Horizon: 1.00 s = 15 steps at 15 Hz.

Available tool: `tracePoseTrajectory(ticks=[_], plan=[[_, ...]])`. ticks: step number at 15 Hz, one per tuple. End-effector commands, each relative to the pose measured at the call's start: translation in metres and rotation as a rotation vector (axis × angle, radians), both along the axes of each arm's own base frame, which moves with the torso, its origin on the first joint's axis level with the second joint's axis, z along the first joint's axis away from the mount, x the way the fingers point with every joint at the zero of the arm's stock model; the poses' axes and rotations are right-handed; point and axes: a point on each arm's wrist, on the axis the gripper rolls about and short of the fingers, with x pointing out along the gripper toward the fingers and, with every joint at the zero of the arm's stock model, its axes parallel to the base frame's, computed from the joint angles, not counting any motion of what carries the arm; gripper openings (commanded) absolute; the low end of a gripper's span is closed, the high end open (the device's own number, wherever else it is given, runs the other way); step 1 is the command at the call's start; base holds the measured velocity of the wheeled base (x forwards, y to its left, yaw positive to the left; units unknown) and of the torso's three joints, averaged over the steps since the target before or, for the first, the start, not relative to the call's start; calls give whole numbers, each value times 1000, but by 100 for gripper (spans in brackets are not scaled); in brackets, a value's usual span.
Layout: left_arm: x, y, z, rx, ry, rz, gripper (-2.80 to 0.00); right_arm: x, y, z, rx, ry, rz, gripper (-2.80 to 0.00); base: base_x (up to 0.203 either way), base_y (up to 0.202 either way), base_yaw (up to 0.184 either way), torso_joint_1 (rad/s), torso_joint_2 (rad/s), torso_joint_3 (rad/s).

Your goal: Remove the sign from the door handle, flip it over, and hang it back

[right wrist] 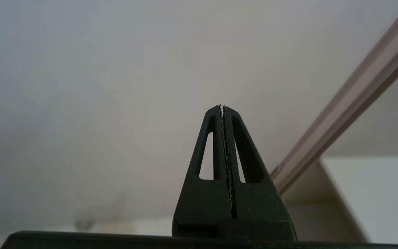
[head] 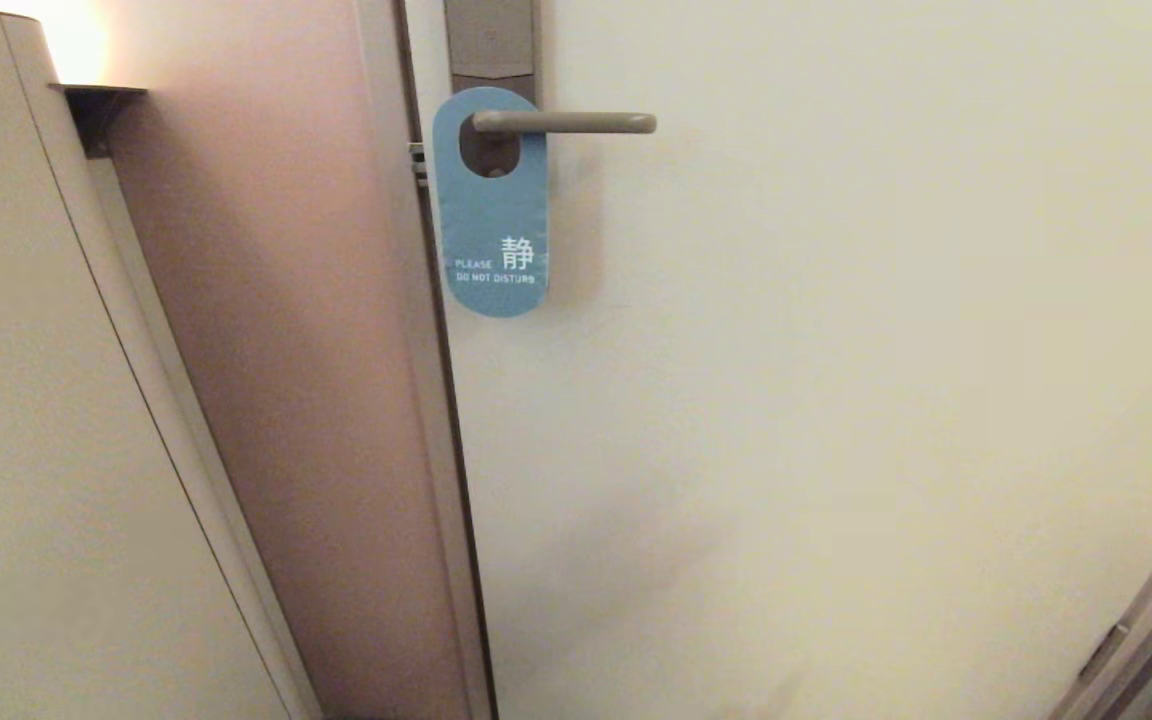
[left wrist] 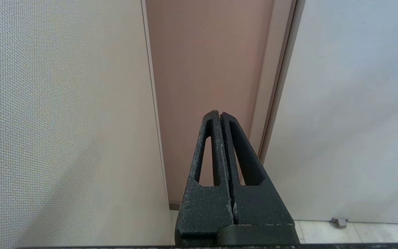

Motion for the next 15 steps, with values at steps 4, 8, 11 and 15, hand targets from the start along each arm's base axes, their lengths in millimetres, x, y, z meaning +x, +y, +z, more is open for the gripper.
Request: tracePoseTrajectory(ticks=[4, 8, 11, 15], plan=[[0, 0, 0, 0, 3, 0, -280, -34, 4, -61, 6, -37, 60, -280, 0, 0, 0, 0, 0, 0], [0, 0, 0, 0, 2, 0, -280, -59, 7, -76, 24, -71, 205, -280, 0, 0, 0, 0, 0, 0], [0, 0, 0, 0, 2, 0, -280, -77, 7, -91, 26, -30, 229, -280, 0, 0, 0, 0, 0, 0], [0, 0, 0, 0, 2, 0, -280, -90, 7, -102, 38, -44, 273, -280, 0, 0, 0, 0, 0, 0]])
